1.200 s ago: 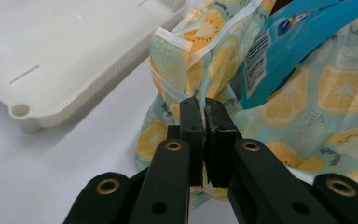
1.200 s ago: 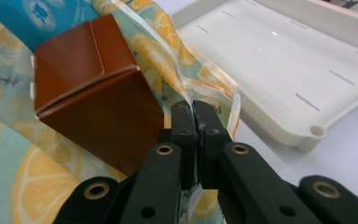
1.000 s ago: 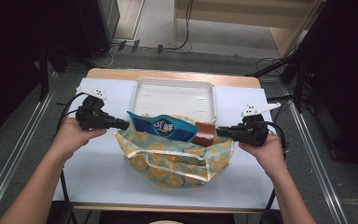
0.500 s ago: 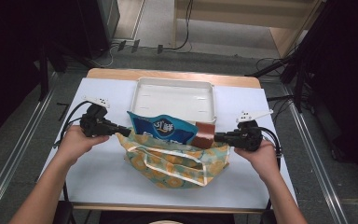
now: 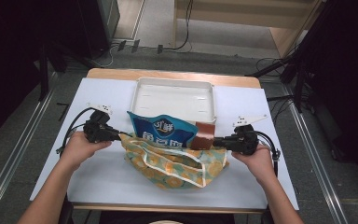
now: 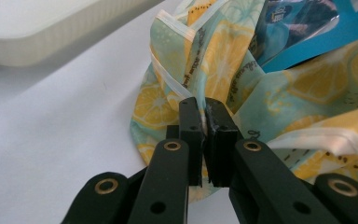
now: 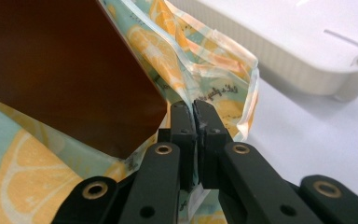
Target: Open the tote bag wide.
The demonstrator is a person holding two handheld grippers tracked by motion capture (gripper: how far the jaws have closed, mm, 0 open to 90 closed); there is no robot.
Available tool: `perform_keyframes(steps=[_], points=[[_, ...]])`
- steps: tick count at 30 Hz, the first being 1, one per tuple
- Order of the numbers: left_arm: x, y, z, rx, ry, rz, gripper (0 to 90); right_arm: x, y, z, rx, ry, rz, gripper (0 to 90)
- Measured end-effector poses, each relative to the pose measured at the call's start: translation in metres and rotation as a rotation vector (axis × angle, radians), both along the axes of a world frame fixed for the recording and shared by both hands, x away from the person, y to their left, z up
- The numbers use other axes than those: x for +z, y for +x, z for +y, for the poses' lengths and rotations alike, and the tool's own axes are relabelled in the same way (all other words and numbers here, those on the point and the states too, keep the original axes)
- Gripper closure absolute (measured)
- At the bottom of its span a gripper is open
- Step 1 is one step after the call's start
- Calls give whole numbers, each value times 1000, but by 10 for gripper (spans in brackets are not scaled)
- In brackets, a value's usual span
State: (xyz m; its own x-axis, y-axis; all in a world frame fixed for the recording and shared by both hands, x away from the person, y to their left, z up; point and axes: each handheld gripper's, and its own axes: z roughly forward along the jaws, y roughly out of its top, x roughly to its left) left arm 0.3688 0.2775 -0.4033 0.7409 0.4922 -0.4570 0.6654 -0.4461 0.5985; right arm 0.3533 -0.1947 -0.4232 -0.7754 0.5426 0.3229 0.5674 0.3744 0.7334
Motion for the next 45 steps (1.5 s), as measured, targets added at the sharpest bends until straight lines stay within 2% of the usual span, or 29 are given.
perform_keyframes(steps=[6,9,17,21,24,26,30,33,38,44,45], points=[[-8,-1,0,-6,6,17,872,-7,-1,1,0,-6,6,881],[-9,-1,0,-3,19,8,869,-8,-2,2,-5,-9,10,881],[-18,2,-1,-1,9,38,869,-17,-2,5,-13,-15,25,881],[-22,6,-1,-5,-1,54,870,-23,-2,5,-22,-34,39,880],[-24,7,-1,-21,-5,41,870,-25,-2,5,-17,-45,42,878],[-25,8,-1,-24,-2,49,870,-28,-2,7,-16,-65,45,876],[-33,9,-6,-41,27,76,870,-30,-1,7,-14,-87,49,874],[-34,9,-6,-38,28,79,868,-31,-1,7,-19,-90,57,866],[-29,7,-3,-36,26,59,847,-28,-2,5,-18,-71,44,821],[-18,3,0,-36,24,24,792,-18,-7,-3,-18,-18,40,661],[-16,2,0,-30,14,24,787,-16,-8,-4,-17,-16,27,642]])
